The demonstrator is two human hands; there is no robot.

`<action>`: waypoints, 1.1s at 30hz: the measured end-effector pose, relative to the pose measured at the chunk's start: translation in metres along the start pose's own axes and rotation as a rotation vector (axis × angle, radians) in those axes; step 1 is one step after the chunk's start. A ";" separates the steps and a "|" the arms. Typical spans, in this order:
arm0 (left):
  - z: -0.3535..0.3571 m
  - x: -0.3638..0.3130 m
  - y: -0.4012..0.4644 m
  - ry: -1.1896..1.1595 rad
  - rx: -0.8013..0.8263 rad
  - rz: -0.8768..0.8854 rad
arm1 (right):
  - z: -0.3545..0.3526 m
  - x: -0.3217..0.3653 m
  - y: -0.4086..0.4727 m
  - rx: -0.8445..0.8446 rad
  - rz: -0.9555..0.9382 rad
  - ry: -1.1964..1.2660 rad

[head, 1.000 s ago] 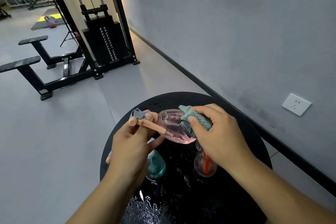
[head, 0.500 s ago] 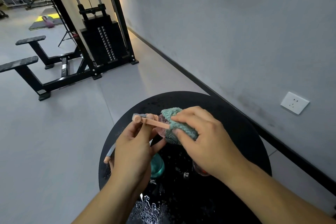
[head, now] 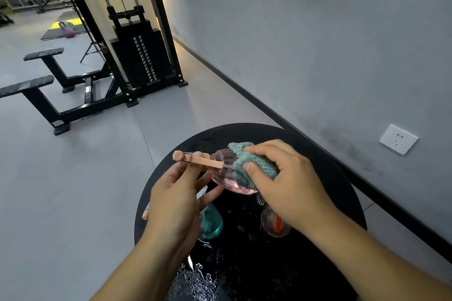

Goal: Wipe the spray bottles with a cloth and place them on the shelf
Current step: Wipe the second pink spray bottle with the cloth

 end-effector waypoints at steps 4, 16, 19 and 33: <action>-0.002 0.000 0.002 -0.039 -0.003 -0.020 | -0.007 -0.011 0.003 -0.054 0.065 0.091; 0.010 -0.001 0.002 -0.119 0.231 -0.005 | -0.019 -0.019 0.005 -0.134 0.101 0.220; 0.015 -0.005 -0.002 -0.132 0.256 0.018 | -0.019 -0.018 0.003 -0.138 0.077 0.232; -0.002 -0.006 -0.005 -0.034 -0.086 -0.002 | -0.015 -0.013 -0.004 -0.181 0.032 0.308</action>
Point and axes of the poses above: each hand's wrist, its own y-axis towards the middle knuckle, its own z-axis out of the palm, x = y × z, the point moved 8 cm from there along y, towards the middle knuckle, and after that the axes turned 7 degrees about z, right-handed, at the moved point
